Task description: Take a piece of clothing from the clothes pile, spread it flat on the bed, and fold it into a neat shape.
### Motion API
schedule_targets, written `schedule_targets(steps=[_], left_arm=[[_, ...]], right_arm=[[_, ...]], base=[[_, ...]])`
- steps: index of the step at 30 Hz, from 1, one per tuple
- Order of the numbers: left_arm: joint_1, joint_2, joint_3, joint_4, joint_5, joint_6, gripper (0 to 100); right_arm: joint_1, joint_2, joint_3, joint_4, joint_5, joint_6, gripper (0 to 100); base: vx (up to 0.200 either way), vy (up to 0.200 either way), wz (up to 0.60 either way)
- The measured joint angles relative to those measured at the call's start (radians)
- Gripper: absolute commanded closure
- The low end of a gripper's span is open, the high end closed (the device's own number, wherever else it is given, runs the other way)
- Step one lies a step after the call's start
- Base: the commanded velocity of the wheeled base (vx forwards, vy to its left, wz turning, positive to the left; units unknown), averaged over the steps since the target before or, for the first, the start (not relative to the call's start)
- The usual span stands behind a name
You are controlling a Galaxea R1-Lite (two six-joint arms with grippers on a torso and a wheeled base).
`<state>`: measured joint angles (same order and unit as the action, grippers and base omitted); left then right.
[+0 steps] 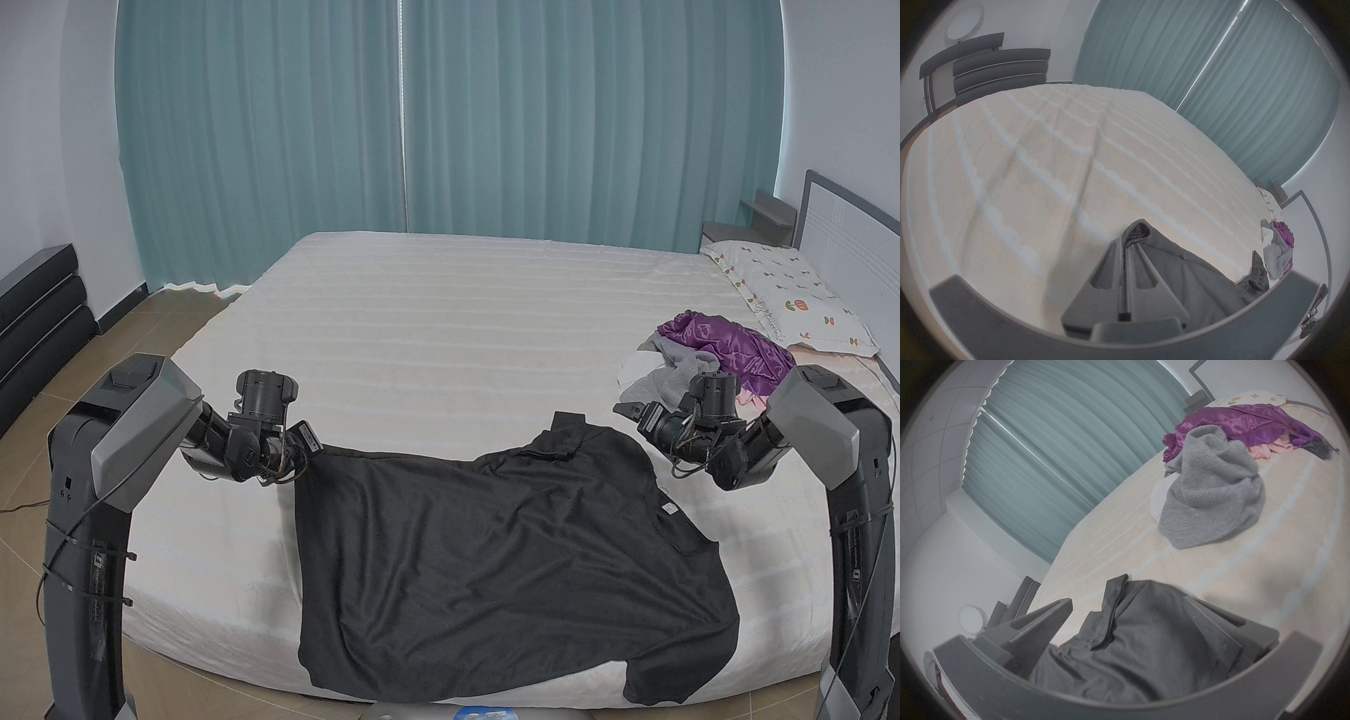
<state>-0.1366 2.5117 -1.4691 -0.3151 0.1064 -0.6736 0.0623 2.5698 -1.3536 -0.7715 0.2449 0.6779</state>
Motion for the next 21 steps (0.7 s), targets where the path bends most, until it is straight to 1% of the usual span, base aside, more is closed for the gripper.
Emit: schedule_targets(steps=[3, 7, 8, 9, 14, 21], left_arm=[[0.0, -0.004, -0.002, 0.0, 0.008, 0.0, 100], [-0.002, -0.008, -0.003, 0.0, 0.017, -0.001, 100], [-0.002, -0.009, -0.003, 0.0, 0.018, -0.002, 100], [-0.002, -0.01, -0.003, 0.0, 0.02, -0.002, 100], [-0.004, -0.012, 0.001, 0.001, 0.027, -0.003, 100], [-0.005, -0.013, 0.001, -0.002, 0.031, 0.001, 100]], right_arm=[[0.001, 0.051, -0.114, 0.07, -0.004, -0.034, 0], [0.001, 0.131, -0.233, 0.128, -0.006, -0.132, 0], [0.001, 0.144, -0.249, 0.136, -0.007, -0.144, 0], [0.003, 0.159, -0.268, 0.147, -0.007, -0.155, 100], [0.015, 0.209, -0.319, 0.166, -0.007, -0.171, 100], [0.008, 0.219, -0.329, 0.157, -0.007, -0.16, 100]], base=[[0.0, 0.0, 0.0], [0.0, 0.0, 0.0], [0.0, 0.0, 0.0], [0.0, 0.0, 0.0], [0.0, 0.0, 0.0], [0.0, 0.0, 0.0]])
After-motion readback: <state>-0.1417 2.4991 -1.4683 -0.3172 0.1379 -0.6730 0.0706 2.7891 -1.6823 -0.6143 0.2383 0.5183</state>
